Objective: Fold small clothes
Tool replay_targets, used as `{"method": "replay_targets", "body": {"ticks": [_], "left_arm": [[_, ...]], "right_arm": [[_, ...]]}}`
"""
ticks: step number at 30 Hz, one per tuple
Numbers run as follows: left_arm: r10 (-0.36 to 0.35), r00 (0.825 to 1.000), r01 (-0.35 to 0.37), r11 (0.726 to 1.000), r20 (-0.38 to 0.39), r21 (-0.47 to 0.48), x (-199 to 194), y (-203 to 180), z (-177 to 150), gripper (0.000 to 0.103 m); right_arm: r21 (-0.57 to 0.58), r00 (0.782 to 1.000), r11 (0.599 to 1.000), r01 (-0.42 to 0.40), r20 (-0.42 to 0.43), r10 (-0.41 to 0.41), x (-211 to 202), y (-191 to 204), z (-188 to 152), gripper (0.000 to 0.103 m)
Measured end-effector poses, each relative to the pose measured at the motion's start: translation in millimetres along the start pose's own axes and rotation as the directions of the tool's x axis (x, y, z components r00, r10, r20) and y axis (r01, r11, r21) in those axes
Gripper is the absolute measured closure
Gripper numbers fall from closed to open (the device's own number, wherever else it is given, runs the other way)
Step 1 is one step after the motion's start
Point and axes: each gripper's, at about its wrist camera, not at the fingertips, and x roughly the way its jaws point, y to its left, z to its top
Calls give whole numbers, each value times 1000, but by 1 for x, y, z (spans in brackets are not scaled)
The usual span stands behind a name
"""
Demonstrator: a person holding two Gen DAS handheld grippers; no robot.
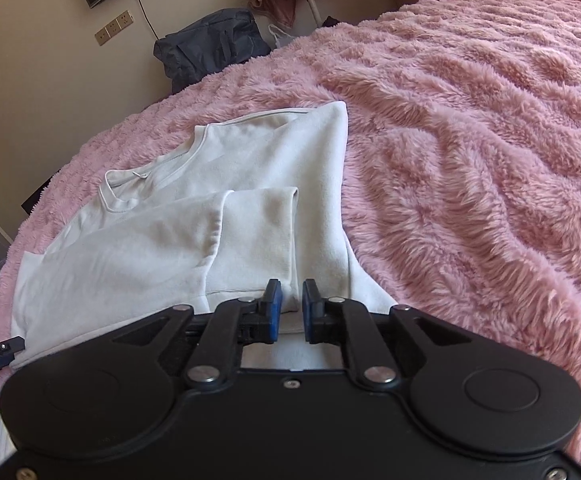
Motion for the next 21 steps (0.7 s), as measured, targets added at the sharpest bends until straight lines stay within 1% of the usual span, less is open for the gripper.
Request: {"method": "replay_targets", "body": {"ticks": [1,4,6,7,9,11,13,16,18,20,21], "left_arm": [[-32,999,32,999,19,11,-6,-5,3,59],[-99,992,94,993,81,65,-11,-17,14,58],[-137,985,130,989,102,76,-4,-22,23,57],[-145,984,138,988,102,70,6,-24,27,56],[-132,988,127,990,83,63,26,-25,36,56],[-68,997,66,997,32,34,52,-22,41,56],[-53,999,53,999,6,2,68,-17,39,56],[-37,999,36,998,8,44,73,-20,35,56],[-53,998,53,998,15,41,66,-21,39,56],[-102,994,101,994,29,29,56,-17,45,55],[-124,991,123,992,50,31,49,-14,48,55]], "right_arm": [[-2,1000,1000,-2,9,2,-7,1,1,87],[-17,1000,1000,-19,23,20,-29,6,2,87],[-24,999,999,-36,30,37,-45,10,-1,87],[-28,999,999,-42,33,42,-51,11,-3,87],[-38,998,998,-53,37,54,-67,14,-9,87],[-46,997,997,-62,34,63,-82,16,-19,86],[-60,998,996,-63,28,65,-93,16,-27,84],[-68,999,997,-47,9,48,-102,13,-40,82],[-67,999,997,-35,-16,34,-101,11,-46,82],[-69,999,997,-37,-28,35,-98,10,-47,82],[-75,999,996,-39,-24,38,-96,10,-46,82]]}}
